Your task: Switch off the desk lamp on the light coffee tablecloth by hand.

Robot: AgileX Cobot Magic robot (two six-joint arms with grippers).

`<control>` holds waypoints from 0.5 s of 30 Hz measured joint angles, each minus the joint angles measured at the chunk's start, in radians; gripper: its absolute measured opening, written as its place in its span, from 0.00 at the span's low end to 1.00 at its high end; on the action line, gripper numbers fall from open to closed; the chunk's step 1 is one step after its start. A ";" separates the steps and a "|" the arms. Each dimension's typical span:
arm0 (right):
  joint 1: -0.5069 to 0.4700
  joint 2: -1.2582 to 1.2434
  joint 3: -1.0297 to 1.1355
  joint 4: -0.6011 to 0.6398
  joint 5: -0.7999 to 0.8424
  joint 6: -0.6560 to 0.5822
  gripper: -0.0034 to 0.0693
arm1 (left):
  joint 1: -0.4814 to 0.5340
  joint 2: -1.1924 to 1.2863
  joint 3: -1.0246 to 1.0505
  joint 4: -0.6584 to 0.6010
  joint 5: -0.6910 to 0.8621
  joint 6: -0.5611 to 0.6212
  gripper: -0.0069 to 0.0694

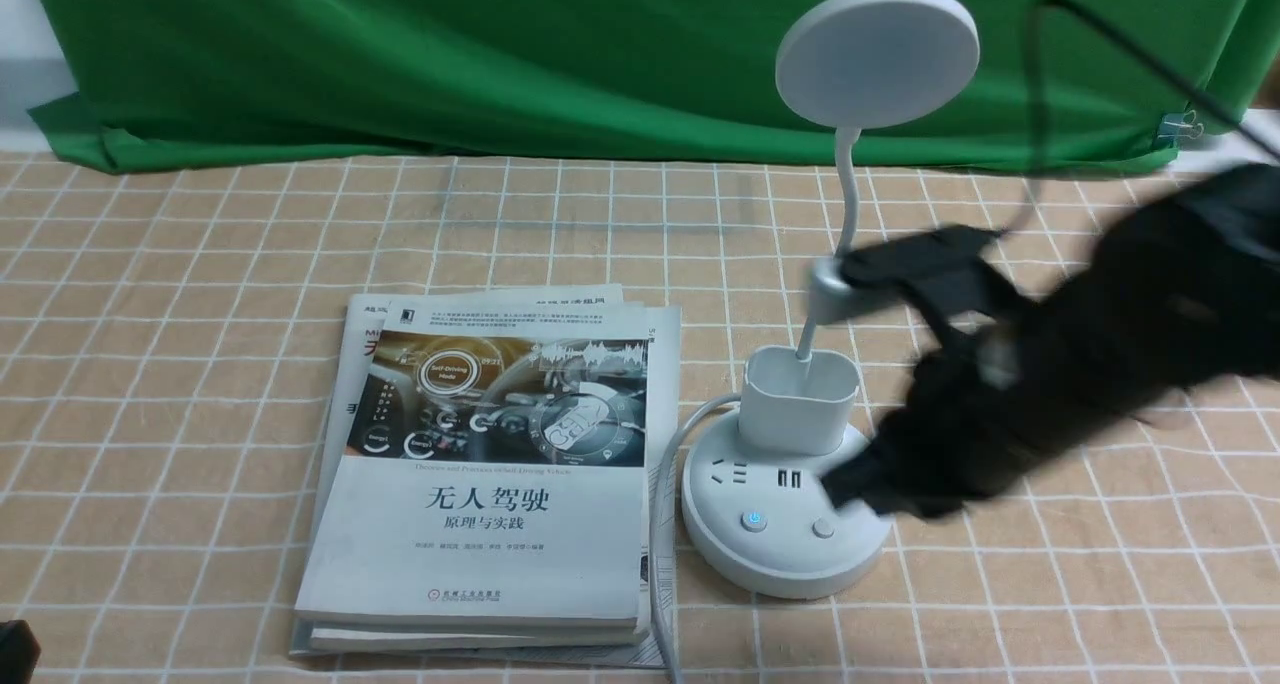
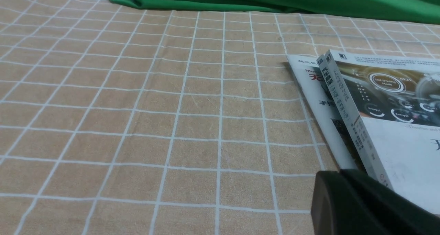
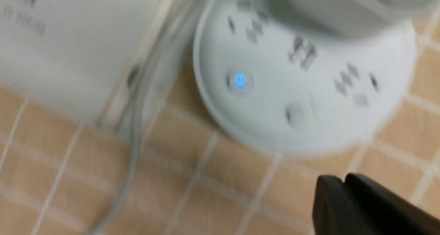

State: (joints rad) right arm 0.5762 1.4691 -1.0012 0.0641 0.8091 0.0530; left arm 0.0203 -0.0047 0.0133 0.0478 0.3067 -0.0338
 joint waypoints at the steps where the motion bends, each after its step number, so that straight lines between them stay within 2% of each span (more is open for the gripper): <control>1: 0.000 -0.030 0.023 0.000 0.001 0.000 0.11 | 0.000 0.000 0.000 0.000 0.000 0.000 0.10; 7: 0.000 -0.313 0.192 0.000 0.012 0.000 0.13 | 0.000 0.000 0.000 0.000 0.000 0.000 0.10; 15: 0.000 -0.533 0.216 0.000 -0.039 0.000 0.15 | 0.000 0.000 0.000 0.000 0.000 0.000 0.10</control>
State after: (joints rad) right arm 0.5762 0.9360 -0.7856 0.0641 0.7699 0.0530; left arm 0.0203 -0.0047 0.0133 0.0478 0.3067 -0.0338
